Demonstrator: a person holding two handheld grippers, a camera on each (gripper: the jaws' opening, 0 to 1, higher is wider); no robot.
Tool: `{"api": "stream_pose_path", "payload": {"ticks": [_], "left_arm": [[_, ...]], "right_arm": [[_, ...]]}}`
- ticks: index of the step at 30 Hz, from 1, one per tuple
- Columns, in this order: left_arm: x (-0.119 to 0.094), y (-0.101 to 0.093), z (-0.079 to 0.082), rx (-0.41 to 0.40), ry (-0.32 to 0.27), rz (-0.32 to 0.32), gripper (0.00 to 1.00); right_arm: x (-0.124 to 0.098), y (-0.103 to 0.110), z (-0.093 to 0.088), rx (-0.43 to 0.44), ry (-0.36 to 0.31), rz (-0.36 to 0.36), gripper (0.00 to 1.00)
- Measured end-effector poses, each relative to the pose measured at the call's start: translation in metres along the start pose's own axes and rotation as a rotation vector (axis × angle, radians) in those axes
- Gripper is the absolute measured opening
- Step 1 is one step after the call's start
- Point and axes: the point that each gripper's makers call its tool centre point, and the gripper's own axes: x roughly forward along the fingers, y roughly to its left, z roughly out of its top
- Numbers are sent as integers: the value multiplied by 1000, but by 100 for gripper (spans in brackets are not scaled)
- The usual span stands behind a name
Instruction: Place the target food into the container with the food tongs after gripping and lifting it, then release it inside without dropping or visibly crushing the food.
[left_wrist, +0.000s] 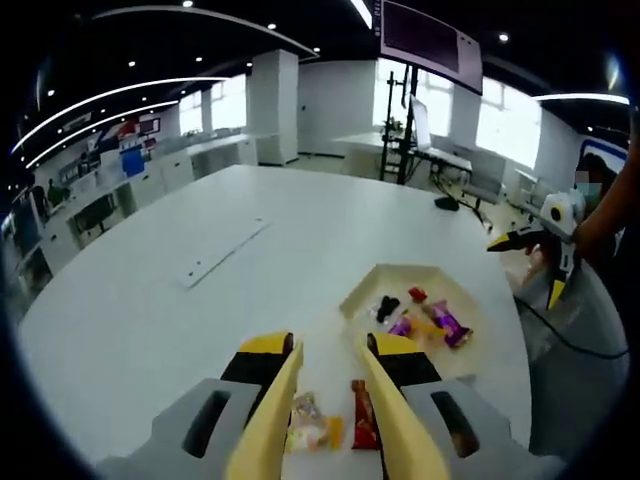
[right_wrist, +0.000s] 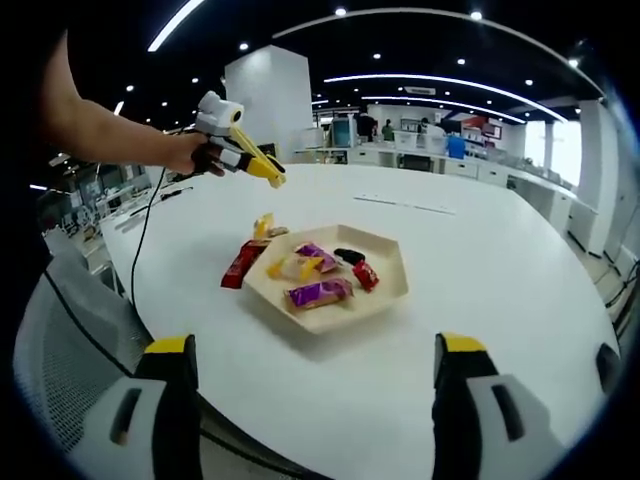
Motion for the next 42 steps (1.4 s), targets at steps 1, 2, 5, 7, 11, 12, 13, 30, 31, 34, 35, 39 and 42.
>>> {"api": "stream_pose_path", "payload": {"ticks": [1,2,5,7,11,12,13,30,31,34,35,39,42], "left_arm": [[-1,2,-2,2,3,5,26],[-2,3,-4,1,8,8,26],[-4,8,-11,-5,18,21,26],[-6,9,-17,-8,27,30,26],[-9,13,-27,-12,42,45,26],[-10,16,-30,-12,46,48,26],[-11,17,-33,-15,53,51,26],[-9,30,-58,-23,126,86,25],[-7,30,-59,-31,132,85,26],[-2,31,-63,-50,141,78,26],[-1,31,-64,-53,144,77,26],[3,38,-75,-86,181,96,26],[6,43,-80,-143,178,110,26]], "right_arm": [[0,0,0,0,1,0,97],[0,0,-1,0,2,0,97],[0,0,-1,0,4,-1,97],[0,0,-1,0,6,-2,97],[0,0,-2,1,9,-2,97],[0,0,-2,1,9,-2,97],[0,0,-2,1,10,-1,97],[1,2,-3,-7,17,8,96],[1,2,-3,-7,18,7,97],[1,2,-4,-5,19,7,97],[1,2,-3,-6,17,6,97],[1,2,-3,-5,18,7,96],[0,2,-3,-2,18,4,96]]}}
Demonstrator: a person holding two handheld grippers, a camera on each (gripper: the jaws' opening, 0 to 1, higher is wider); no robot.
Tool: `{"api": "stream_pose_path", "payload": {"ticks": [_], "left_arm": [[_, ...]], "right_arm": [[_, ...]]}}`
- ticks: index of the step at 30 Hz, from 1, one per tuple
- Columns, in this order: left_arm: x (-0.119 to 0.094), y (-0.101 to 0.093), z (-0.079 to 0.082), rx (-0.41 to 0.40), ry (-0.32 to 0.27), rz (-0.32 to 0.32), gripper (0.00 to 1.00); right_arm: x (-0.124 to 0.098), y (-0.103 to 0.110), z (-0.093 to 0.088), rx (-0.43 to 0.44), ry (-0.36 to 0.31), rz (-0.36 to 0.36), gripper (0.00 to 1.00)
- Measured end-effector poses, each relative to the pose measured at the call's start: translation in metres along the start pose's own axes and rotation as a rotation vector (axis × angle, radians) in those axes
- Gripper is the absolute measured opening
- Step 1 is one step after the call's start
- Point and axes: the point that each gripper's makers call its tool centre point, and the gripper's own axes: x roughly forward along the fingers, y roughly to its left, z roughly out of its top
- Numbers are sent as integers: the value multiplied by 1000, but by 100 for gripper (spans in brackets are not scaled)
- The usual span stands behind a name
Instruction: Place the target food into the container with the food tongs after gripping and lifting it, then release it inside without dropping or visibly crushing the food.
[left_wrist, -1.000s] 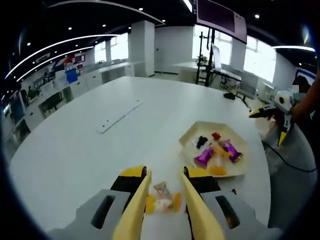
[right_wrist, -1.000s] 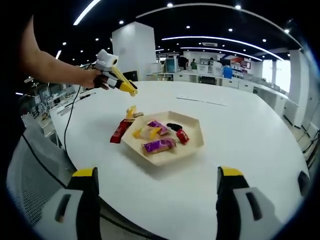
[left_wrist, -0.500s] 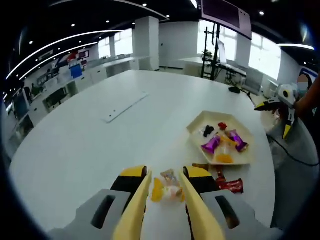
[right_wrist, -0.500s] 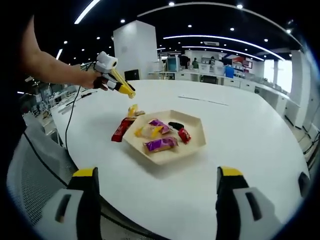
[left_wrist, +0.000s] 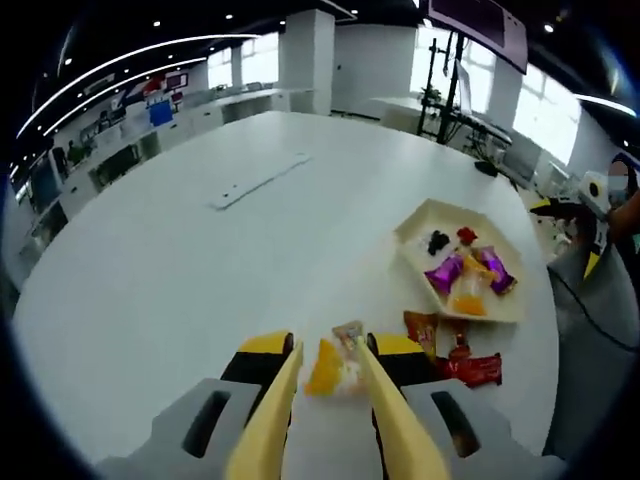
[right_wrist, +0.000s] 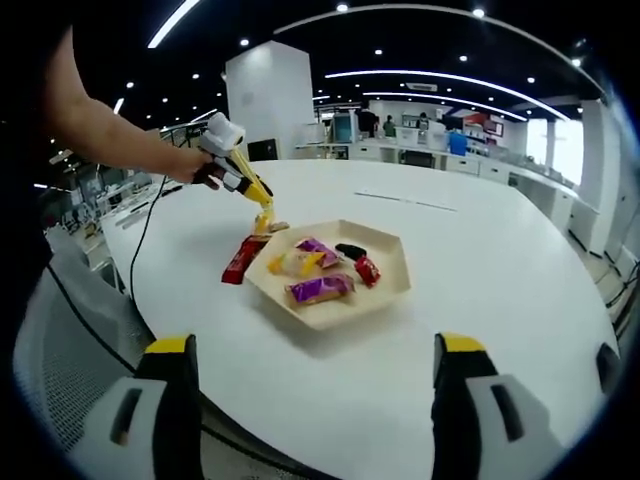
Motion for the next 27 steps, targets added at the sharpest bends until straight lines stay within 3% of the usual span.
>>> {"api": "stream_pose_path", "payload": {"ticks": [15,20,22,27], "left_arm": [[10,-5,-10,5,49,-12,23],[4,-5,-13,15,56,5,21],[2,-7,-17,-38,72,-5,21],[-9,-12,-28,-27,82,-28,21]], "right_arm": [[0,-1,0,-5,3,-6,98],[0,-1,0,-7,3,-3,98],[0,-1,-1,-6,5,-2,97],[0,0,0,-8,3,-1,97]]}}
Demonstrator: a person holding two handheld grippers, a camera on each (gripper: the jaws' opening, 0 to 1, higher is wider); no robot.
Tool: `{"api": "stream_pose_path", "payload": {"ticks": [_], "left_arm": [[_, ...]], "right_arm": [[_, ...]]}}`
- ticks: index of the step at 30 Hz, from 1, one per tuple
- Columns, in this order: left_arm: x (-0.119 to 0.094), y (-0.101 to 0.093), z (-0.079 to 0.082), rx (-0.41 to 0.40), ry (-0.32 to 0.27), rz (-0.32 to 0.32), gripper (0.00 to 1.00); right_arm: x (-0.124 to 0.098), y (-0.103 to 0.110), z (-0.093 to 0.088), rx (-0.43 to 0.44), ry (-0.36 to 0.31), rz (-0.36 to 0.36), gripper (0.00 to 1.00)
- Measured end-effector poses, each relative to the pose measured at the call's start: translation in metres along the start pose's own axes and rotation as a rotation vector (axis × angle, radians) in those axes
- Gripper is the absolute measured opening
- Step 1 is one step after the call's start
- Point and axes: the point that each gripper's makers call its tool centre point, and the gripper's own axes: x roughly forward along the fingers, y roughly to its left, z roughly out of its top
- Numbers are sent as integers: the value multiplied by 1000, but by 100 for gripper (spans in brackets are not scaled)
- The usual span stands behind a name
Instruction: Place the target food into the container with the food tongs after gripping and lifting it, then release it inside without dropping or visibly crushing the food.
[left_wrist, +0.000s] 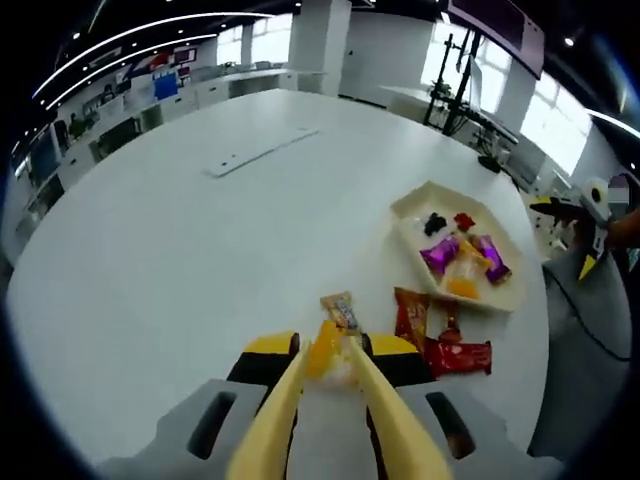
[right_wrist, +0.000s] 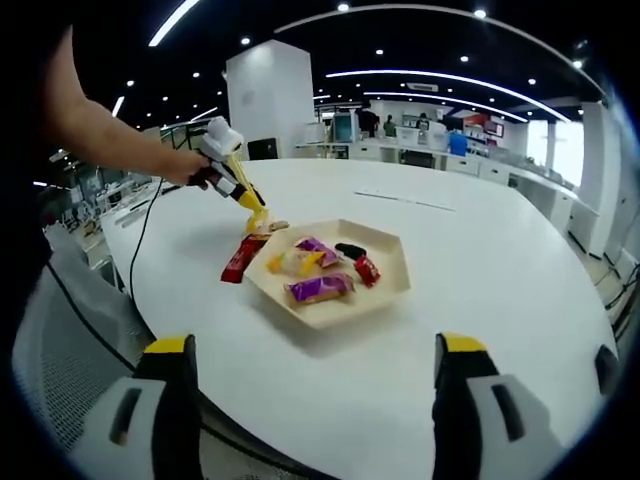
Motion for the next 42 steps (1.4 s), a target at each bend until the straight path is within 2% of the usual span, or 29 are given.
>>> {"api": "stream_pose_path", "payload": {"ticks": [4,7,10,13,15,22,27,29,35,37,38,42], "left_arm": [[-7,-7,-10,14,12,-18,22],[-14,-10,-12,-3,10,-7,23],[-20,-10,-12,-74,-14,28,24],[-22,-9,-17,-98,-15,88,24],[-21,-13,-22,-122,-15,108,25],[-19,-25,-26,-143,-25,116,25],[-20,-28,-27,-204,-41,159,25],[-19,-27,-27,-264,-57,181,25],[-16,-31,-30,-300,-66,186,25],[-15,-35,-29,-260,-59,169,25],[-16,-36,-28,-195,-40,167,25],[-21,-35,-27,-63,0,174,24]], "right_arm": [[0,0,0,-2,-1,1,97],[0,1,0,-5,1,4,97],[0,1,0,-5,2,4,97],[0,1,1,-4,0,2,97],[0,1,1,-7,0,3,97],[0,1,0,-8,1,2,97],[0,1,1,-9,-1,2,97],[0,1,1,-9,-2,3,97],[0,1,1,-10,-4,2,97],[0,1,1,-8,-4,3,97],[0,1,2,-9,-6,3,97],[0,1,2,-9,-7,3,97]]}}
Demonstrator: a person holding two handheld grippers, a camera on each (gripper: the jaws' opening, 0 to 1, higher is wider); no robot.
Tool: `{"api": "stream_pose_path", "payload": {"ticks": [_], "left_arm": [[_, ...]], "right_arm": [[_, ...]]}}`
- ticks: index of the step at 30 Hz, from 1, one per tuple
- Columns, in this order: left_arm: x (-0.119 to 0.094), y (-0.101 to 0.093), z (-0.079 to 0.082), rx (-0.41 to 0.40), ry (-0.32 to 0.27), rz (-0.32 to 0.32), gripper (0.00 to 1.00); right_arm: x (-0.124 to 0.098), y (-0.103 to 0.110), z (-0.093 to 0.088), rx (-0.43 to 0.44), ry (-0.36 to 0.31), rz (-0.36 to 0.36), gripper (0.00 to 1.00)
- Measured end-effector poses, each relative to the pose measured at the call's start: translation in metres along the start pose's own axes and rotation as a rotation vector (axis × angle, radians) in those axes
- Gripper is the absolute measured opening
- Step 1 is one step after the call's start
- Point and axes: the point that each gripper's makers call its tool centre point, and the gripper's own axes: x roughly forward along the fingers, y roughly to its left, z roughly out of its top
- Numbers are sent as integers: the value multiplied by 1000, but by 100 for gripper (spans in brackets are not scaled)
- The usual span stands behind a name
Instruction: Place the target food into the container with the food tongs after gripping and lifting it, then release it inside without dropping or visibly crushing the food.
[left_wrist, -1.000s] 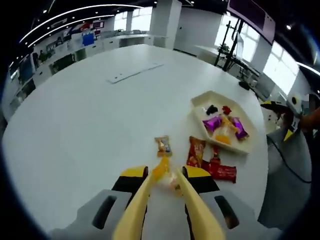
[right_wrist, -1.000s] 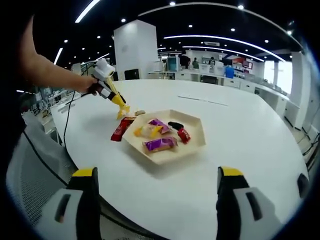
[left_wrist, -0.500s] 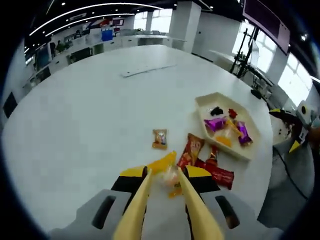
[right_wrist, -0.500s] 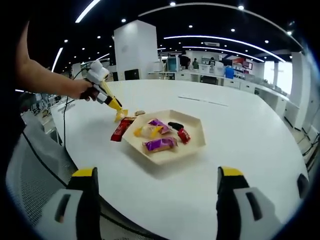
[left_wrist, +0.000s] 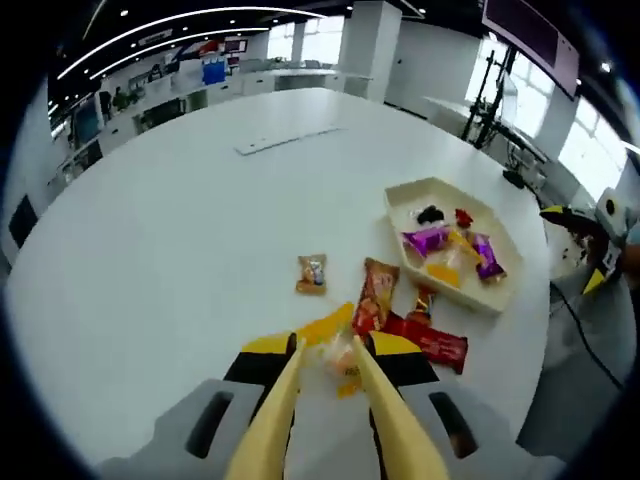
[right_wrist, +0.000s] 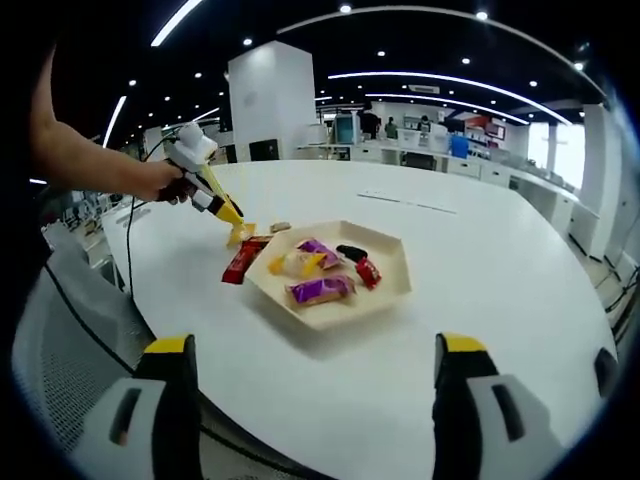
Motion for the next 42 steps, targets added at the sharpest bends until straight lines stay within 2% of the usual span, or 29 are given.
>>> {"api": "stream_pose_path", "payload": {"ticks": [1,2,3,4,6,9,11,15,19,24,35,42], "left_arm": [[-1,2,-3,25,22,0,24],[-3,2,-5,99,39,-3,24],[-5,2,-5,134,46,-5,24],[-6,1,-7,141,56,-13,24],[-6,3,-8,116,54,-22,25],[-9,-1,-12,28,52,-43,25],[-6,-3,-16,13,48,-45,25],[-1,-16,-28,18,70,-57,25],[2,-20,-35,-1,67,-62,25],[3,-18,-36,-19,57,-60,25],[0,-15,-32,26,22,-42,17],[-1,-13,-33,4,16,-51,16]], "right_arm": [[0,0,0,0,-1,1,97],[0,0,0,0,-1,1,97],[0,0,0,1,-1,0,97],[0,0,0,1,-1,0,97],[0,0,0,-1,-1,1,97],[0,0,0,-2,0,3,97],[0,0,0,-2,0,2,97],[0,1,0,-3,3,3,97],[0,1,-1,-4,4,4,97],[1,2,-1,-5,5,6,97],[1,1,-2,-5,10,3,97],[1,1,-2,-4,13,3,97]]}}
